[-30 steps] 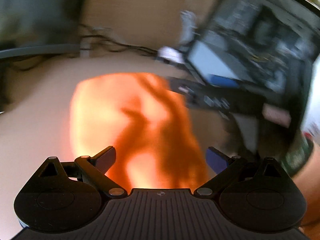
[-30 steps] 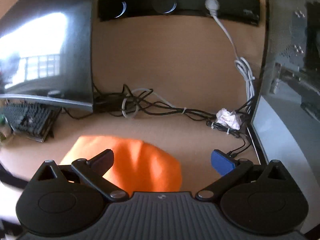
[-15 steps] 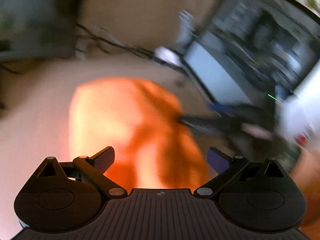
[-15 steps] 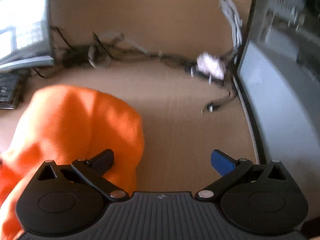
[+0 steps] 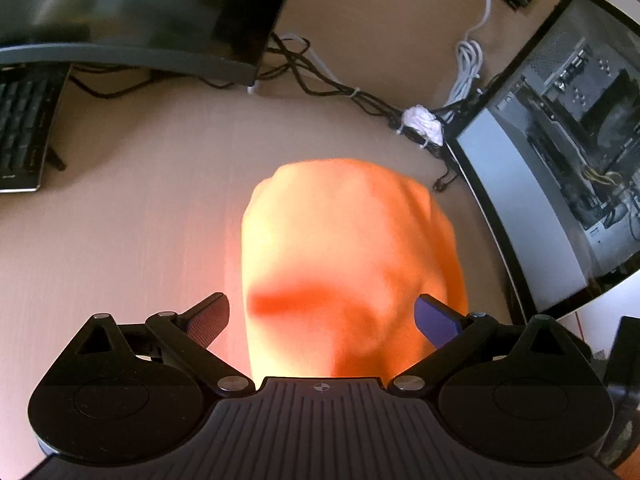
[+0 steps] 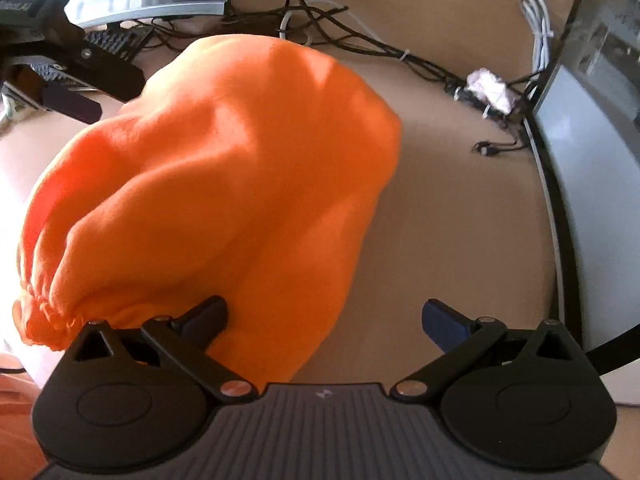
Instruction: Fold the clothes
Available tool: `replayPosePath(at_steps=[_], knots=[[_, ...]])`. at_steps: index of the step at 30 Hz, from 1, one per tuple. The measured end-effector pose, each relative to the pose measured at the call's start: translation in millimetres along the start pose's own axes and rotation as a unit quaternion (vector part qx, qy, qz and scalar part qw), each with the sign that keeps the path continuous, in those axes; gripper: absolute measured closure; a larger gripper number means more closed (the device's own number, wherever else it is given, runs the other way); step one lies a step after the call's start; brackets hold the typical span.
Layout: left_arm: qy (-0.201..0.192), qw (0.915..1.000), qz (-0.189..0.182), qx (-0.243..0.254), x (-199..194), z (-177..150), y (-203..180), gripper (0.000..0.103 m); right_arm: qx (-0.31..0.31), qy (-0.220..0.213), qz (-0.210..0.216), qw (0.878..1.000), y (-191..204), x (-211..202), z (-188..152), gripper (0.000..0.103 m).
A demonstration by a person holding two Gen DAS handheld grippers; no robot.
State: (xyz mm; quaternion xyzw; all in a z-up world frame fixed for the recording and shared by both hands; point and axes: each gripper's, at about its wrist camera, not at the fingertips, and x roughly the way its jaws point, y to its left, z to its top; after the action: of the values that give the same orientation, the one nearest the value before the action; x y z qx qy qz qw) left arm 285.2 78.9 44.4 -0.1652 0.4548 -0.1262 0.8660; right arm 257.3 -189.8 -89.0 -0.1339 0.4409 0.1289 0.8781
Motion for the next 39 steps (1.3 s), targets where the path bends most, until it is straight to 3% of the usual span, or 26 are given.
replayPosePath(at_steps=[2, 5, 6, 9, 11, 13, 19, 24, 28, 31, 35, 39], knots=[[-0.031, 0.9992, -0.023, 0.008, -9, 8, -3, 0.002, -0.014, 0.000, -0.008, 1.000, 3, 0, 2, 0.000], [-0.073, 0.9900, -0.119, 0.015, -26, 23, -10, 0.002, -0.012, 0.000, -0.018, 1.000, 9, 2, 4, 0.000], [-0.072, 0.9855, -0.152, 0.022, -26, 27, -15, 0.002, -0.009, 0.001, -0.021, 1.000, 12, 4, 4, 0.000], [-0.050, 0.9830, -0.170, 0.048, -3, 37, -31, 0.002, -0.005, -0.003, -0.032, 0.999, 16, 4, 7, 0.000], [-0.004, 0.9933, -0.104, 0.049, 34, 40, -34, 0.002, -0.002, -0.004, -0.037, 0.999, 13, -3, 0, 0.000], [0.041, 0.9969, -0.048, 0.047, 69, 36, -31, 0.002, 0.004, -0.006, -0.037, 0.999, 14, -7, -3, 0.000], [0.014, 0.9892, -0.031, 0.143, 71, 4, -35, 0.000, 0.021, -0.030, -0.035, 0.999, 9, -29, 0, 0.000], [0.004, 0.9923, -0.075, 0.099, 75, 17, -24, 0.000, -0.007, -0.089, 0.038, 0.995, 19, -48, 22, 0.000], [-0.003, 0.9948, -0.085, 0.057, 52, 28, -21, 0.000, -0.027, -0.029, 0.001, 0.999, 36, -2, 24, 0.000], [-0.021, 0.9958, -0.082, 0.035, 24, 22, -4, 0.000, 0.003, -0.025, 0.021, 0.999, 27, 1, 24, 0.000], [-0.003, 0.9998, -0.014, -0.011, 24, 7, 25, 0.000, 0.000, -0.022, 0.024, 0.999, 22, -2, 24, 0.000], [0.015, 0.9979, 0.054, 0.034, 34, -2, 19, 0.000, 0.020, -0.051, 0.019, 0.998, -5, -28, 33, 0.000]])
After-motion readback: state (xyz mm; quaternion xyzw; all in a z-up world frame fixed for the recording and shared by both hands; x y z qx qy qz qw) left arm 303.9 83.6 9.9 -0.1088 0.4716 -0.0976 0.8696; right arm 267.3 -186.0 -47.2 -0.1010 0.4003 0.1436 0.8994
